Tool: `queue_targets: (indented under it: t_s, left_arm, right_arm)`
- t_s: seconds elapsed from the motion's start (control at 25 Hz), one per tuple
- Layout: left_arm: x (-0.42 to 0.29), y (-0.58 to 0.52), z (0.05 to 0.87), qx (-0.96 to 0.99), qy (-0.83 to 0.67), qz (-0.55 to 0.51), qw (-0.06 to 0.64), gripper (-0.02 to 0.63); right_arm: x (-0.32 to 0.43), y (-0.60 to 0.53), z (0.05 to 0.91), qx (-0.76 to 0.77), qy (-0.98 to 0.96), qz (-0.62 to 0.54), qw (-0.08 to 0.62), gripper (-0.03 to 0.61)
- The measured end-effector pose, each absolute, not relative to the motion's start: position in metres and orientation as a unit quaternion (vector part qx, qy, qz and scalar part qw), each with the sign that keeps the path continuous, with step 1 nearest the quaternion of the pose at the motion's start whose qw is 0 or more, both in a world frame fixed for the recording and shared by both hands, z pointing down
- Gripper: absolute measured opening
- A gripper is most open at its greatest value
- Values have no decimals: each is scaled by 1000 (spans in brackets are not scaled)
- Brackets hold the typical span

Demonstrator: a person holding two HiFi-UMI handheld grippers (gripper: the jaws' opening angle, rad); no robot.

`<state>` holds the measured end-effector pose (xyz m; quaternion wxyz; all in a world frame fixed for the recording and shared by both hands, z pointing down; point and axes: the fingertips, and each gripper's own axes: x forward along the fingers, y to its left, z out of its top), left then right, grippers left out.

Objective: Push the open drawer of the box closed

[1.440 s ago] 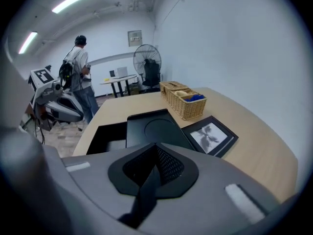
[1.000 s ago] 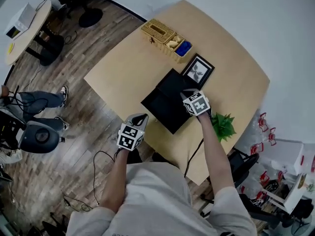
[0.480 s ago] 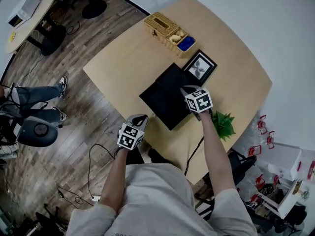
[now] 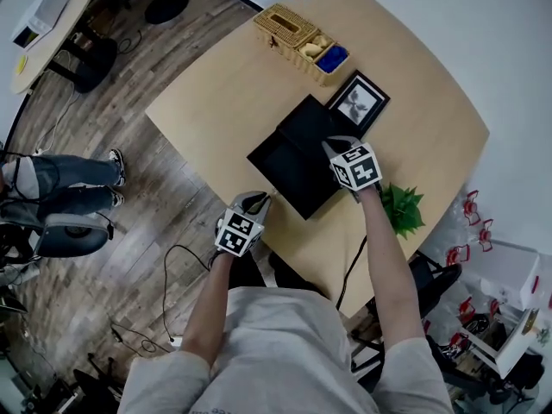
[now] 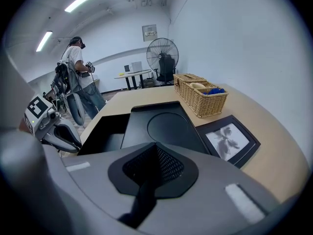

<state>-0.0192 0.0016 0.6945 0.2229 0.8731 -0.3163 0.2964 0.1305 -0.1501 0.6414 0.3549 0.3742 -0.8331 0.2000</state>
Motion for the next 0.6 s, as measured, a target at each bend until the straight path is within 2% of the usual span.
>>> queue_targets:
  t_s: [0.08, 0.16, 0.6]
  left_arm:
    - [-16, 1, 699, 874, -314, 298, 221, 62]
    - [-10, -2, 700, 876, -311, 296, 219, 102]
    - [5, -9, 705, 875, -305, 300, 227, 114]
  right_arm:
    - [130, -149, 641, 374, -833, 199, 355, 2]
    - [131, -149, 642, 375, -833, 198, 355, 2]
    - [131, -150, 643, 375, -833, 199, 354, 2]
